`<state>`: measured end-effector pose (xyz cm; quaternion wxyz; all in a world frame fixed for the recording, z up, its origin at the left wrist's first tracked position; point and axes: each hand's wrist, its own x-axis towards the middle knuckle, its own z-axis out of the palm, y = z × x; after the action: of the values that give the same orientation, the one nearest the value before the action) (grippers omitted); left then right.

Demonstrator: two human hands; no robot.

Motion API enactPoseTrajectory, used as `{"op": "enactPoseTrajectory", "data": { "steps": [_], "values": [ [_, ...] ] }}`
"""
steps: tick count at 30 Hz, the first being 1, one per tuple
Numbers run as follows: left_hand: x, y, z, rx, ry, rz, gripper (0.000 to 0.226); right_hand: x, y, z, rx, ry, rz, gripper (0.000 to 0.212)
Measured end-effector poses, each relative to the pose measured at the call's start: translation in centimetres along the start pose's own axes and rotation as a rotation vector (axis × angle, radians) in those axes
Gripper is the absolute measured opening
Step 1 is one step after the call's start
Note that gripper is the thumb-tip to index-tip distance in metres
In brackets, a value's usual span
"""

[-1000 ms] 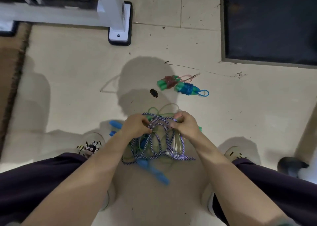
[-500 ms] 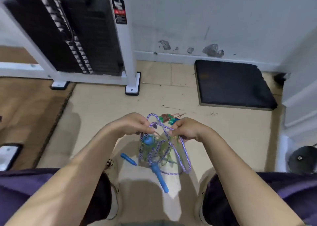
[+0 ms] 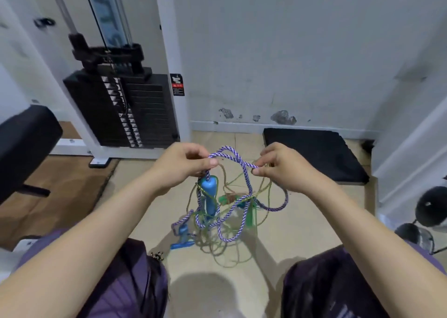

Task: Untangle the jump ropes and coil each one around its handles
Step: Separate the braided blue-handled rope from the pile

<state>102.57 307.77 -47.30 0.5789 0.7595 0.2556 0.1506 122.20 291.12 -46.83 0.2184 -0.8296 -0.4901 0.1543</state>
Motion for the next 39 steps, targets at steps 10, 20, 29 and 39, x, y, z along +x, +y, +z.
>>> {"op": "enactPoseTrajectory", "data": {
  "steps": [10,20,29,39],
  "values": [
    [0.4,-1.3,1.4,-0.238,0.093,-0.061,0.006,-0.4,-0.5,2.2,0.810,-0.214,0.005,0.018],
    [0.6,-1.0,1.9,-0.175,-0.069,-0.104,0.027,0.0,-3.4,2.9,0.808,-0.048,0.000,0.015],
    [0.7,-1.7,1.8,-0.007,-0.151,-0.128,0.015,0.2,-3.1,1.8,0.970,0.085,0.019,0.026],
    [0.4,-0.1,4.0,-0.145,-0.237,-0.023,0.016,-0.4,-2.8,2.1,1.107,-0.044,0.012,0.024]
  ]
}}
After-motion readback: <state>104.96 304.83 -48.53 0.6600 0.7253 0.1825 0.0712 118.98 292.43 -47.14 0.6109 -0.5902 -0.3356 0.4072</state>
